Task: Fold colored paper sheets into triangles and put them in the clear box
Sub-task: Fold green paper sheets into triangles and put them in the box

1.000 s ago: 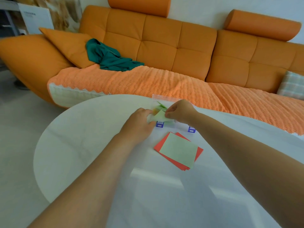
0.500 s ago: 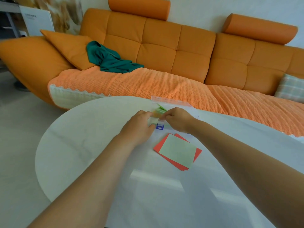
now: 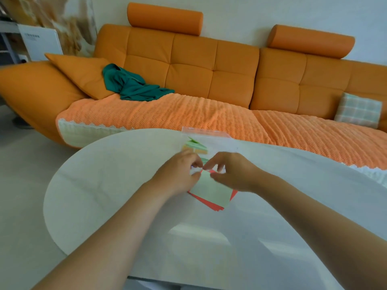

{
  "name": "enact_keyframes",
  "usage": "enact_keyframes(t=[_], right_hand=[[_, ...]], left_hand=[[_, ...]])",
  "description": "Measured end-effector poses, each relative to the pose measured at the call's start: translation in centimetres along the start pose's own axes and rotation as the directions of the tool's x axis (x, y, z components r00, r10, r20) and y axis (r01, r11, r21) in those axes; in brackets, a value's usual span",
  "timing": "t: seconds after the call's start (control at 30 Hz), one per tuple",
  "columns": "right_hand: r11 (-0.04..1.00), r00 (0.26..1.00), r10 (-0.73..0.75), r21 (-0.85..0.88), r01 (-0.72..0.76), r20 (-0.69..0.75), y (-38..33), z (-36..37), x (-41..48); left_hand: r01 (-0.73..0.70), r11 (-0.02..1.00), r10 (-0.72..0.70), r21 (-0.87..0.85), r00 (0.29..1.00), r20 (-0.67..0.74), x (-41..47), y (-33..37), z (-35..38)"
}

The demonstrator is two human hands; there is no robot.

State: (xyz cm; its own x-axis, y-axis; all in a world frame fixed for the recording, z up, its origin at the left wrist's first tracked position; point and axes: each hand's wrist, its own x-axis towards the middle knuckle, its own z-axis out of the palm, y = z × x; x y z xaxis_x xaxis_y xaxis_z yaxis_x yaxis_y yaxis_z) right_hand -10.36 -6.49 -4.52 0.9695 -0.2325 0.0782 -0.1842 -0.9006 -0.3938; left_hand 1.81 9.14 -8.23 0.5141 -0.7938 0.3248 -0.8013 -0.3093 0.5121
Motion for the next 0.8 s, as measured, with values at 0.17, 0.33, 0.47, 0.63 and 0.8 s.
enact_keyframes(t=[0.17, 0.33, 0.47, 0.63, 0.8], right_hand=[[0.996, 0.965, 0.082, -0.038, -0.075, 0.25, 2.3, 1.4, -3.4], [0.989, 0.985, 0.125, 0.068, -0.134, 0.121, 3.9, 2.4, -4.7], [0.98, 0.992, 0.111, 0.16, -0.12, 0.061, 4.3, 3.1, -5.2], [0.961, 0.989, 0.145, 0.241, -0.137, -0.014, 4.8, 3.6, -5.0], [0.969, 0.992, 0.127, 0.21, -0.127, 0.013, 4.3, 3.0, -4.9]], left_hand=[[-0.058, 0.992, 0.022, 0.113, 0.955, 0.294, -1.3, 1.1, 1.6], [-0.017, 0.996, -0.009, 0.084, 0.954, 0.299, -1.4, 0.0, 2.4], [-0.027, 0.999, 0.019, 0.028, 0.966, 0.259, -1.0, -0.5, 2.9], [-0.031, 0.999, 0.029, 0.011, 0.983, 0.18, -0.5, -0.8, 3.2], [-0.038, 0.999, 0.038, -0.001, 0.982, 0.185, -0.4, -0.7, 3.5]])
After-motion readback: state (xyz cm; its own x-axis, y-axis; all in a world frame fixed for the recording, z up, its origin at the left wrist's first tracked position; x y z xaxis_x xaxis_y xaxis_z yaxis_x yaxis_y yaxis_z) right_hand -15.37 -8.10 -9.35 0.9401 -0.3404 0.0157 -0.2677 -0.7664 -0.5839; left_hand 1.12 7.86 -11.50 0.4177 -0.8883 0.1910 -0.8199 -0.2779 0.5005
